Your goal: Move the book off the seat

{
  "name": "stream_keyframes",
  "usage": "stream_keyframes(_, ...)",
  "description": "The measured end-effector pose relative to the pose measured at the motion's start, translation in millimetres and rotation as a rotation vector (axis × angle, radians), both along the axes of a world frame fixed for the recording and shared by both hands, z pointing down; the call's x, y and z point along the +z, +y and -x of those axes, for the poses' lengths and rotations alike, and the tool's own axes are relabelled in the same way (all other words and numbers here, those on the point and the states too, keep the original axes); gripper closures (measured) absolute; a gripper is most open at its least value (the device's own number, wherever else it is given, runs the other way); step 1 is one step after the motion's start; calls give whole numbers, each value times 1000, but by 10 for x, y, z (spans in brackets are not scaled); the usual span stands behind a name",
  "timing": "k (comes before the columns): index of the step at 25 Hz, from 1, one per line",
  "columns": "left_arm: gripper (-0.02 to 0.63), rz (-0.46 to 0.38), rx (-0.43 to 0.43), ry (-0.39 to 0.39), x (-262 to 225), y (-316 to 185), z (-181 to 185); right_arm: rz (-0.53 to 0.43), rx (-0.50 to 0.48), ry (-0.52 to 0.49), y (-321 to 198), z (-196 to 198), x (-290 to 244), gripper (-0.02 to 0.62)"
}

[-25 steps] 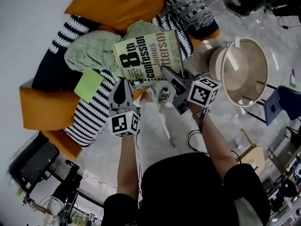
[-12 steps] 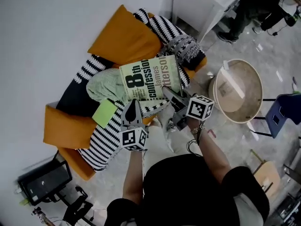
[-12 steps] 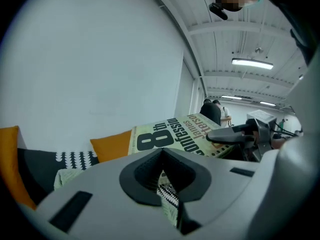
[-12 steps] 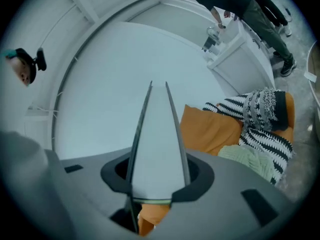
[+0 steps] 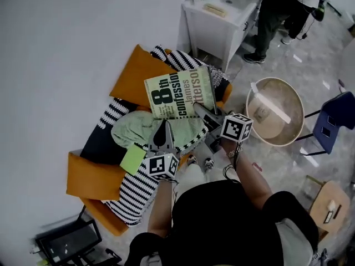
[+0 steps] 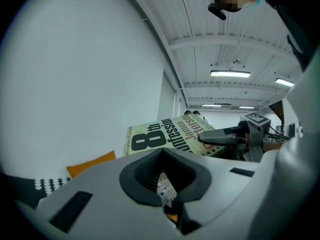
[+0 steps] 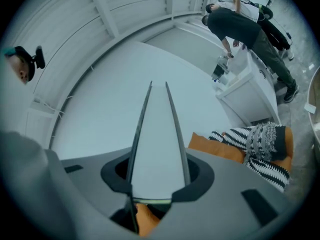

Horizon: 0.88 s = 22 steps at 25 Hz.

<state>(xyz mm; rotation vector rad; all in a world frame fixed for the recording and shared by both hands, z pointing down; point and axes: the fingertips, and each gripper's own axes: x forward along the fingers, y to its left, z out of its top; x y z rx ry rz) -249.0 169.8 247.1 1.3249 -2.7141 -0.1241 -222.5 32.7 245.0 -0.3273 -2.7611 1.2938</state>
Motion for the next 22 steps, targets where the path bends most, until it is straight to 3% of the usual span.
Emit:
stream_keyframes(12, 597, -64, 318, -74, -468, -769, -16, -108, 319, -38, -607, -412, -475, 436)
stream_keyframes(22, 597, -101, 636, -45, -474, -1432, -613, -134, 630, 14, -984, -1358, -456, 436)
